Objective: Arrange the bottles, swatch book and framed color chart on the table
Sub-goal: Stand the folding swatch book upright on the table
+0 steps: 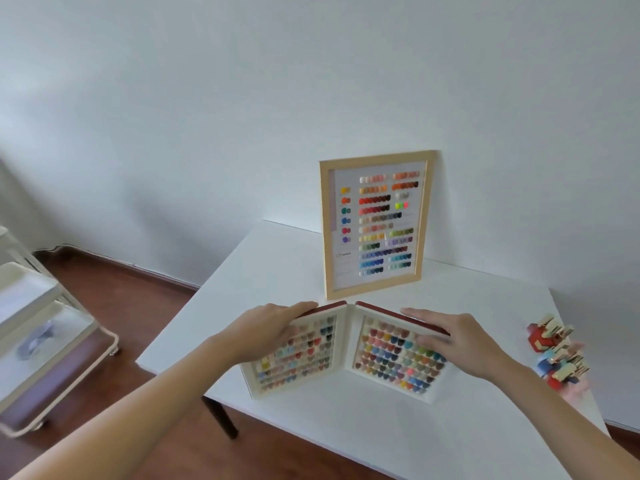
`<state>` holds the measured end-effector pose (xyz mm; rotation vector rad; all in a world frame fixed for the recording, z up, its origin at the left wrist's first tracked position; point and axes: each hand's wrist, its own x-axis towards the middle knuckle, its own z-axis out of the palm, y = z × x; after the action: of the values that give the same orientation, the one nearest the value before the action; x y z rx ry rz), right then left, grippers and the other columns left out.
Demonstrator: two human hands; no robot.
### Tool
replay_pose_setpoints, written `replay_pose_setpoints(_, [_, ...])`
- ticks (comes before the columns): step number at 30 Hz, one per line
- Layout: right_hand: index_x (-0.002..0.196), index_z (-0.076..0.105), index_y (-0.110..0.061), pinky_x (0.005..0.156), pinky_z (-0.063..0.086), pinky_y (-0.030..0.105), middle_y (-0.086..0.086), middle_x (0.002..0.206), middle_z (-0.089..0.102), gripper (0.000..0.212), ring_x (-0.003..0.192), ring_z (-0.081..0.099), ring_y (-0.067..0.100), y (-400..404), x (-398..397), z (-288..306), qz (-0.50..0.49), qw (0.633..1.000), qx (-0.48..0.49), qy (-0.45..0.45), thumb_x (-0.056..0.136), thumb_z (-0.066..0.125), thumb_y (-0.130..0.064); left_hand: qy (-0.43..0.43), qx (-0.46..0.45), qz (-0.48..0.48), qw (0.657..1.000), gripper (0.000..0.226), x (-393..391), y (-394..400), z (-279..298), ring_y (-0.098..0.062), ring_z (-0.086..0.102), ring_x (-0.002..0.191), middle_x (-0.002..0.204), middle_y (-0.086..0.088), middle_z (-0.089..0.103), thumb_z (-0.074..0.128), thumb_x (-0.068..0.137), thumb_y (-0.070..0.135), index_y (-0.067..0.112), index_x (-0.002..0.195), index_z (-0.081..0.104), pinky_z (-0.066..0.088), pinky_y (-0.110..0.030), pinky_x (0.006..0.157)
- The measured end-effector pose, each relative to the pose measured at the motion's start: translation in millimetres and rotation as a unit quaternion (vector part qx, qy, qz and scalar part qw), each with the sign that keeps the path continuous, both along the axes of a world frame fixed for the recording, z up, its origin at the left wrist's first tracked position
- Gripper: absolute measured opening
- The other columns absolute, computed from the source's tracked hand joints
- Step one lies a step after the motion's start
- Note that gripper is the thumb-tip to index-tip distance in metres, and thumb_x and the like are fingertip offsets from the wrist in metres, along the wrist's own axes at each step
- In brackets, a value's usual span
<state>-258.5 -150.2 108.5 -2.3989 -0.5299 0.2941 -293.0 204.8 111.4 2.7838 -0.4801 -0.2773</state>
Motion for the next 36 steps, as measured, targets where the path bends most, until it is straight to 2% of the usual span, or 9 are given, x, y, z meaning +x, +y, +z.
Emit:
replay_pose_setpoints(3, [0.119, 0.04, -0.068, 0.066, 0.056, 0.016, -0.029, 0.113, 0.06, 0.055, 0.091, 0.066, -0.002, 2, 1, -3, 0.025, 0.998, -0.021, -0.047, 0.09, 0.061, -0.026, -0.033, 0.003, 0.004, 0.999, 0.05, -5, 1, -5, -0.014, 0.067, 0.093, 0.125, 0.013, 0.064, 0.034, 0.102, 0.035, 0.056, 0.142, 0.013, 0.054, -0.031, 0.08])
replay_pose_setpoints(8, [0.122, 0.036, -0.065, 0.065, 0.057, 0.019, -0.018, 0.104, 0.071, 0.058, 0.084, 0.068, 0.004, 7, 17, -7, 0.044, 0.993, -0.044, -0.097, 0.089, 0.062, -0.024, -0.068, 0.013, 0.011, 0.998, 0.056, -10, 5, -9, -0.015, 0.064, 0.084, 0.108, 0.009, 0.066, 0.038, 0.102, 0.03, 0.057, 0.143, 0.011, 0.055, -0.033, 0.075])
replay_pose_setpoints(11, [0.124, 0.036, -0.062, 0.066, 0.056, 0.016, -0.019, 0.104, 0.071, 0.057, 0.083, 0.067, 0.002, 24, 33, -8, 0.072, 0.99, -0.05, -0.109, 0.089, 0.062, -0.025, -0.07, 0.015, 0.048, 0.996, 0.057, -14, 17, -9, -0.015, 0.063, 0.085, 0.106, 0.009, 0.065, 0.039, 0.101, 0.027, 0.058, 0.143, 0.014, 0.055, -0.035, 0.077])
replay_pose_setpoints(17, [0.126, 0.045, -0.053, 0.072, 0.056, 0.017, -0.015, 0.107, 0.07, 0.052, 0.086, 0.064, 0.003, 87, 65, -3, 0.108, 0.983, -0.012, -0.148, 0.087, 0.064, -0.024, -0.079, 0.024, 0.151, 0.985, 0.061, -22, 54, 4, -0.016, 0.065, 0.093, 0.112, 0.011, 0.066, 0.042, 0.098, 0.022, 0.056, 0.143, 0.017, 0.054, -0.038, 0.08])
replay_pose_setpoints(21, [0.127, 0.043, -0.053, 0.053, 0.04, 0.004, -0.017, 0.087, 0.071, 0.055, 0.058, 0.056, -0.008, 143, 88, 1, 0.127, 0.976, -0.006, -0.178, 0.087, 0.065, -0.023, -0.089, 0.039, 0.224, 0.97, 0.063, -15, 85, 14, -0.019, 0.066, 0.089, 0.113, 0.012, 0.066, 0.042, 0.097, 0.016, 0.053, 0.144, 0.023, 0.056, -0.038, 0.073])
replay_pose_setpoints(27, [0.129, 0.049, -0.045, 0.051, 0.043, 0.005, -0.011, 0.106, 0.073, 0.046, 0.048, 0.048, -0.011, 228, 127, 2, 0.128, 0.976, 0.005, -0.178, 0.09, 0.061, -0.024, -0.1, 0.018, 0.288, 0.952, 0.056, 11, 139, 17, -0.018, 0.069, 0.081, 0.114, 0.007, 0.067, 0.041, 0.1, 0.02, 0.051, 0.144, 0.026, 0.059, -0.038, 0.067])
replay_pose_setpoints(29, [0.129, 0.049, -0.045, 0.044, 0.035, 0.003, -0.01, 0.105, 0.073, 0.047, 0.046, 0.048, -0.012, 253, 141, 1, 0.121, 0.977, 0.006, -0.176, 0.09, 0.061, -0.022, -0.092, 0.011, 0.303, 0.948, 0.056, 23, 157, 16, -0.017, 0.069, 0.078, 0.113, 0.007, 0.067, 0.04, 0.101, 0.019, 0.05, 0.145, 0.026, 0.06, -0.037, 0.065])
replay_pose_setpoints(31, [0.129, 0.049, -0.046, 0.046, 0.032, 0.003, -0.01, 0.104, 0.073, 0.047, 0.044, 0.045, -0.01, 274, 155, 1, 0.118, 0.977, 0.0, -0.178, 0.09, 0.061, -0.022, -0.089, 0.005, 0.315, 0.945, 0.057, 36, 174, 14, -0.018, 0.068, 0.077, 0.112, 0.007, 0.067, 0.039, 0.1, 0.017, 0.051, 0.145, 0.026, 0.061, -0.038, 0.064])
replay_pose_setpoints(36, [0.128, 0.05, -0.045, 0.049, 0.037, 0.007, -0.01, 0.108, 0.073, 0.046, 0.04, 0.042, -0.006, 317, 187, -1, 0.106, 0.976, -0.015, -0.188, 0.089, 0.061, -0.021, -0.093, -0.015, 0.335, 0.937, 0.057, 68, 207, 10, -0.021, 0.068, 0.077, 0.111, 0.003, 0.067, 0.038, 0.1, 0.016, 0.051, 0.144, 0.028, 0.06, -0.04, 0.064])
